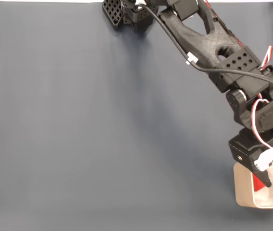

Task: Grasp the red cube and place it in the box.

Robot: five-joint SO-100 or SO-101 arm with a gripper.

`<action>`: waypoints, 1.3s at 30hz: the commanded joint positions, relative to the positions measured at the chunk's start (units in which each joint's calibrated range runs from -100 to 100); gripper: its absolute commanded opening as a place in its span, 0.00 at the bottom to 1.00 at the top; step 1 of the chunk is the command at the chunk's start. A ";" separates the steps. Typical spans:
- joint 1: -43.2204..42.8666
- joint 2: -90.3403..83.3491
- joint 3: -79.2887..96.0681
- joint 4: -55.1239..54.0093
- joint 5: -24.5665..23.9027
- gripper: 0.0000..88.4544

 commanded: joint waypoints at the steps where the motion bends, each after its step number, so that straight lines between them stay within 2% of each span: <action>1: 0.44 -2.28 -4.08 -1.15 0.20 0.40; 11: 0.73 -2.19 -4.08 -1.24 0.29 0.39; 14: 0.73 -2.45 -4.17 -1.24 -0.05 0.36; 20: 1.37 -3.49 -4.26 -1.89 -1.03 0.05; 22: 2.00 -4.36 -4.17 -2.14 -1.22 0.00; 30: 7.33 -12.51 0.76 -1.97 -1.61 0.00; 39: 16.21 -29.23 18.09 -1.81 -1.17 0.00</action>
